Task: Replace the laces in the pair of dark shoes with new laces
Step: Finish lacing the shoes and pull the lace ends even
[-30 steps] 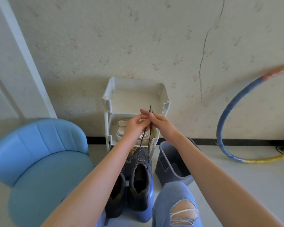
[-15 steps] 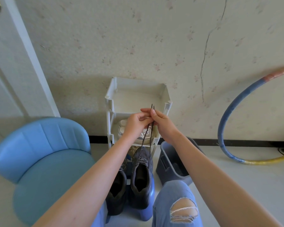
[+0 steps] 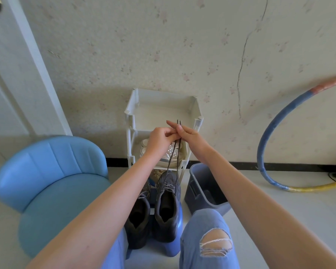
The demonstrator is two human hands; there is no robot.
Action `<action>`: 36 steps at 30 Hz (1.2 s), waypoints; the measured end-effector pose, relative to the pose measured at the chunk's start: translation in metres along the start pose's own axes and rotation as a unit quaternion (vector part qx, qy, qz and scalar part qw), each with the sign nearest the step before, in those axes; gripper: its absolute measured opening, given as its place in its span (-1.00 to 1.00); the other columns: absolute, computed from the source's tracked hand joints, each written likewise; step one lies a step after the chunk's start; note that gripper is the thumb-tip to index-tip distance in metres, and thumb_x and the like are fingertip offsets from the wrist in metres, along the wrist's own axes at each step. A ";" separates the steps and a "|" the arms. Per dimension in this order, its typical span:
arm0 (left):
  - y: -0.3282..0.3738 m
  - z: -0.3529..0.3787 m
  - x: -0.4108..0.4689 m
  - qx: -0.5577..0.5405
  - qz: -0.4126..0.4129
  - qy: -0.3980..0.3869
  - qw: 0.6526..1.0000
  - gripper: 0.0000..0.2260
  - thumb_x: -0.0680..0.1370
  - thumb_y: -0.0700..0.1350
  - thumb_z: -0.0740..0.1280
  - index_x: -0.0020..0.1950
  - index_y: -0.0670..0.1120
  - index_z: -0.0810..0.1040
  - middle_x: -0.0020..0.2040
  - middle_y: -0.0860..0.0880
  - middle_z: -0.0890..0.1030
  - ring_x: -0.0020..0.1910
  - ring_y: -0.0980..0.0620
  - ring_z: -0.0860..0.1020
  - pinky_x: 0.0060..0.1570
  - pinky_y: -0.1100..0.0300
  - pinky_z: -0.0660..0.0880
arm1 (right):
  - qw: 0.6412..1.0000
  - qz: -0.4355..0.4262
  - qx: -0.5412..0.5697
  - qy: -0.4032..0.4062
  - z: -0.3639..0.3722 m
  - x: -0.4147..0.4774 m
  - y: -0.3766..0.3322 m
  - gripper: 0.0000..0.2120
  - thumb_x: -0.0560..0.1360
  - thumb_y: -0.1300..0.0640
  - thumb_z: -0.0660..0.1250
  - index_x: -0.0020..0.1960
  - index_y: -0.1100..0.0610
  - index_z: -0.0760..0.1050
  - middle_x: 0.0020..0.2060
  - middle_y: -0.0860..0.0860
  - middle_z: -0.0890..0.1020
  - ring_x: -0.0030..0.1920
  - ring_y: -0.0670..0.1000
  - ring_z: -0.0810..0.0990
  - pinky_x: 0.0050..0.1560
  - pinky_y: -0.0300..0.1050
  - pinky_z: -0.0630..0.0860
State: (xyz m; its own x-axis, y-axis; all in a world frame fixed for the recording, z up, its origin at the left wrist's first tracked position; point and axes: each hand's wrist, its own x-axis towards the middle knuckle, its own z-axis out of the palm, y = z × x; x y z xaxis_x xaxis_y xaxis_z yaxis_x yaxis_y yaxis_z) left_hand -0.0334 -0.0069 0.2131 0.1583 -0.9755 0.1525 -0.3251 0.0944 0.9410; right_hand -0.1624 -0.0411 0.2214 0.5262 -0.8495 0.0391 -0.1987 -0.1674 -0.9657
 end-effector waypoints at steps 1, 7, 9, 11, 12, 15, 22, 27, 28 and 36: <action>0.000 -0.001 0.000 -0.007 -0.001 0.004 1.000 -0.84 0.52 -0.06 0.38 0.01 -0.10 0.68 -0.12 -0.09 0.70 -0.08 0.01 0.65 0.07 0.08 0.53 | 1.000 -0.001 -0.002 -0.003 0.000 0.001 -0.001 -0.62 0.67 0.02 0.04 0.43 0.05 0.39 0.30 0.05 0.53 0.37 -0.03 0.40 0.42 -0.12 0.25; -0.003 -0.005 -0.003 -0.022 0.034 0.017 0.999 -0.90 0.50 -0.13 0.40 -0.03 0.04 0.66 -0.19 -0.07 0.71 -0.19 0.08 0.67 -0.05 0.22 0.58 | 1.000 -0.005 -0.016 -0.002 0.004 0.002 -0.002 -0.62 0.67 0.04 0.05 0.43 0.08 0.38 0.21 0.04 0.59 0.27 0.02 0.49 0.41 0.00 0.30; -0.005 -0.005 -0.003 -0.007 0.043 0.025 0.999 -0.90 0.50 -0.10 0.41 -0.03 0.07 0.64 -0.22 0.00 0.70 -0.20 0.11 0.66 -0.04 0.07 0.59 | 1.000 -0.004 -0.015 0.002 0.005 0.002 -0.001 -0.62 0.67 0.03 0.05 0.43 0.07 0.38 0.17 0.01 0.61 0.20 -0.06 0.49 0.38 0.00 0.29; -0.007 -0.004 -0.003 0.003 0.049 0.037 0.998 -0.93 0.50 -0.09 0.40 -0.05 0.06 0.64 -0.23 0.04 0.70 -0.22 0.15 0.65 -0.06 0.06 0.59 | 1.000 0.002 -0.012 0.000 0.005 0.003 -0.002 -0.62 0.67 0.04 0.05 0.43 0.07 0.38 0.21 0.05 0.59 0.23 -0.05 0.47 0.36 -0.03 0.30; -0.006 -0.003 -0.004 -0.001 0.051 0.040 0.998 -0.94 0.51 -0.09 0.39 -0.06 0.03 0.65 -0.23 0.03 0.70 -0.22 0.15 0.65 -0.06 0.06 0.59 | 1.000 0.006 -0.009 -0.003 0.004 0.003 -0.002 -0.62 0.67 0.04 0.05 0.43 0.08 0.38 0.23 0.06 0.58 0.24 -0.04 0.48 0.35 -0.05 0.32; -0.004 -0.001 -0.004 -0.028 0.045 0.037 0.998 -0.90 0.53 -0.13 0.37 -0.02 -0.07 0.66 -0.17 -0.08 0.70 -0.19 0.06 0.66 -0.02 0.10 0.58 | 1.000 0.015 -0.011 -0.014 0.001 0.004 -0.003 -0.64 0.67 0.06 0.05 0.41 0.08 0.40 0.21 0.02 0.57 0.18 -0.11 0.52 0.22 -0.26 0.43; 0.001 -0.006 0.005 0.018 0.024 -0.016 0.999 -0.82 0.56 -0.09 0.32 0.02 -0.12 0.68 -0.19 -0.13 0.68 -0.25 0.10 0.60 -0.11 0.28 0.47 | 0.997 0.003 -0.071 -0.010 -0.004 0.007 -0.008 -0.63 0.67 0.10 0.08 0.45 0.08 0.34 0.32 0.01 0.49 0.31 -0.10 0.43 0.31 -0.29 0.34; 0.002 -0.008 0.007 0.061 0.038 -0.046 0.996 -0.80 0.58 -0.12 0.30 -0.07 -0.17 0.69 -0.36 -0.01 0.58 -0.40 0.20 0.50 -0.35 0.47 0.34 | 0.998 0.006 -0.062 0.006 0.000 0.006 -0.005 -0.63 0.66 0.07 0.08 0.44 0.07 0.34 0.18 -0.13 0.54 0.05 -0.27 0.47 -0.10 -0.54 0.38; 0.001 -0.008 0.007 0.062 0.042 -0.044 0.996 -0.80 0.58 -0.12 0.29 -0.07 -0.16 0.68 -0.38 0.01 0.57 -0.42 0.24 0.47 -0.38 0.49 0.32 | 0.998 0.008 -0.058 0.006 0.000 0.007 -0.004 -0.63 0.66 0.06 0.08 0.45 0.06 0.34 0.26 -0.12 0.51 0.14 -0.22 0.47 -0.06 -0.51 0.39; -0.001 -0.005 0.005 0.002 0.032 -0.023 0.999 -0.80 0.60 -0.12 0.26 0.05 -0.16 0.64 -0.37 0.06 0.55 -0.48 0.29 0.46 -0.39 0.47 0.32 | 0.998 0.002 -0.060 -0.005 -0.002 0.009 -0.008 -0.62 0.66 0.11 0.10 0.46 0.09 0.31 0.38 0.02 0.44 0.31 -0.12 0.44 0.20 -0.43 0.38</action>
State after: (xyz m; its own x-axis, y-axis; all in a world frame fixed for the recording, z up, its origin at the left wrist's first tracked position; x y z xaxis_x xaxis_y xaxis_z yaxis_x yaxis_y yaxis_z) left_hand -0.0281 -0.0114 0.2148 0.0934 -0.9756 0.1986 -0.3365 0.1568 0.9285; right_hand -0.1575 -0.0487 0.2301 0.5328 -0.8457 0.0318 -0.2986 -0.2230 -0.9279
